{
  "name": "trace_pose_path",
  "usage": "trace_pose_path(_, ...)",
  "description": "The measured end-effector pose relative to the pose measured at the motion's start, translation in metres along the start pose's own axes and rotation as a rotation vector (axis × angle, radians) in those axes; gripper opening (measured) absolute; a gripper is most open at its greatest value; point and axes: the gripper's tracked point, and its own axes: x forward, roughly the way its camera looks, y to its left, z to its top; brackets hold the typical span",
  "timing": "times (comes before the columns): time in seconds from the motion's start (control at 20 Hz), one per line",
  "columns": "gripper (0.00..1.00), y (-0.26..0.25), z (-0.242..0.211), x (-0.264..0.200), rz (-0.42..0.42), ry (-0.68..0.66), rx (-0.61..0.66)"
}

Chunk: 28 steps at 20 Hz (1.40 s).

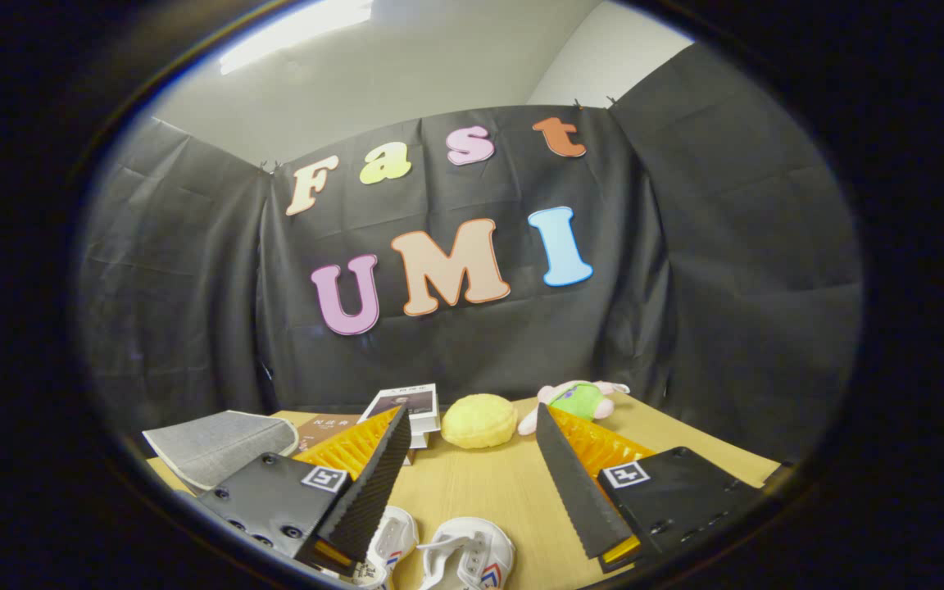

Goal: Open the storage box then place both shoes into the box .Put the left shoe in first, then the right shoe, with the right side of both shoes facing outward in a uniform manner.

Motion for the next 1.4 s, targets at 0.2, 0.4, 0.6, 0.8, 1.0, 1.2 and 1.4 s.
trace_pose_path(0.2, 0.97, 0.001, -0.005, 0.001, 0.003, 0.013, 0.0)
trace_pose_path(0.4, 0.97, 0.004, -0.01, 0.0, 0.01, 0.024, 0.011)
trace_pose_path(0.6, 0.97, 0.019, -0.017, -0.003, 0.051, 0.055, 0.089)
trace_pose_path(0.8, 0.97, 0.046, -0.03, -0.008, 0.122, 0.111, 0.233)
trace_pose_path(1.0, 0.97, 0.07, -0.043, -0.008, 0.155, 0.168, 0.382)
trace_pose_path(1.2, 0.98, 0.104, -0.063, -0.008, 0.208, 0.24, 0.534)
trace_pose_path(1.4, 0.98, 0.14, -0.087, -0.004, 0.231, 0.315, 0.686)
